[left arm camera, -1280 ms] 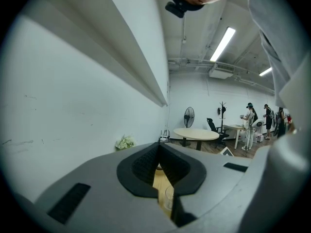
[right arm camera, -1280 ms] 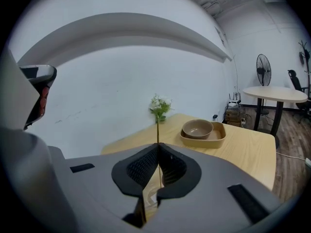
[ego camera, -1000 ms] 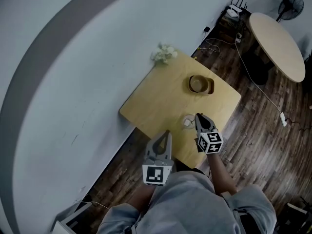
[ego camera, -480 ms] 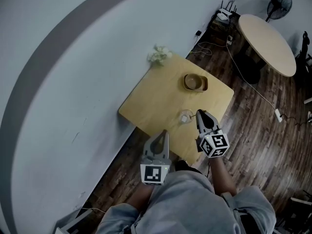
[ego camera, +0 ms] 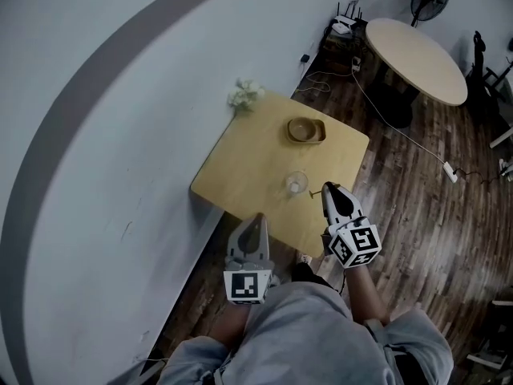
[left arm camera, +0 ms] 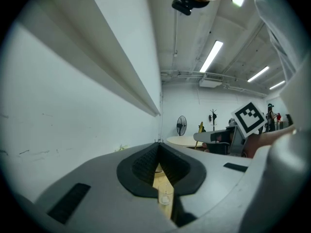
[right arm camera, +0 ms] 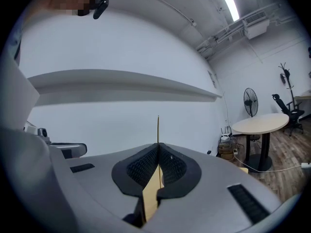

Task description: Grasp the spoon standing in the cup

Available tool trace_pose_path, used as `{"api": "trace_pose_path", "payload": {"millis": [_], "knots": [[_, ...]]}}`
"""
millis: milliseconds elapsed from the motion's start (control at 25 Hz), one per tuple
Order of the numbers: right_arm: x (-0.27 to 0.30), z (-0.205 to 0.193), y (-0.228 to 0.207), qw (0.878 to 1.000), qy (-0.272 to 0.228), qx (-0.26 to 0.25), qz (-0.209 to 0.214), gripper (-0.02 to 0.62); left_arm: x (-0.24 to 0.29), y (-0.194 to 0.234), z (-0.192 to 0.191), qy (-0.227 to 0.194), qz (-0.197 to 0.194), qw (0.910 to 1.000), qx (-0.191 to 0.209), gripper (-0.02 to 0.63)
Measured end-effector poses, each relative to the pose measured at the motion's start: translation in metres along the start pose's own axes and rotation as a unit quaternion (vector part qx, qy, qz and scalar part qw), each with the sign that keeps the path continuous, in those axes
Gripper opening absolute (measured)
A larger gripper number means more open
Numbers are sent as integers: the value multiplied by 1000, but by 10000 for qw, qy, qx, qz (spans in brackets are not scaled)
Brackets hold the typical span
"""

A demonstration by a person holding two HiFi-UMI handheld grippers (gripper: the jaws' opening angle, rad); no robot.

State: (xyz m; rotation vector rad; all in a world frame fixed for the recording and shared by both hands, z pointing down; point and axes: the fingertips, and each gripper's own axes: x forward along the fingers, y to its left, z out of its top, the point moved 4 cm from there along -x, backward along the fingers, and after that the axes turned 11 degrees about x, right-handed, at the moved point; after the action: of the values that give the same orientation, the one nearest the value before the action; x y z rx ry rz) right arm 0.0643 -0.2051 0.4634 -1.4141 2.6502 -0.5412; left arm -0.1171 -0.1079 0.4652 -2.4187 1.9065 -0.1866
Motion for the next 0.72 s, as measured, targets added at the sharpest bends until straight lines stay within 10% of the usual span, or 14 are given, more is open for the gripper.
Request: {"api": "trace_pose_path", "payload": {"millis": [720], "knots": [[-132, 22, 43, 9946, -914, 276, -405, 2, -43, -28, 25, -439, -645, 9965, 292, 2]]}}
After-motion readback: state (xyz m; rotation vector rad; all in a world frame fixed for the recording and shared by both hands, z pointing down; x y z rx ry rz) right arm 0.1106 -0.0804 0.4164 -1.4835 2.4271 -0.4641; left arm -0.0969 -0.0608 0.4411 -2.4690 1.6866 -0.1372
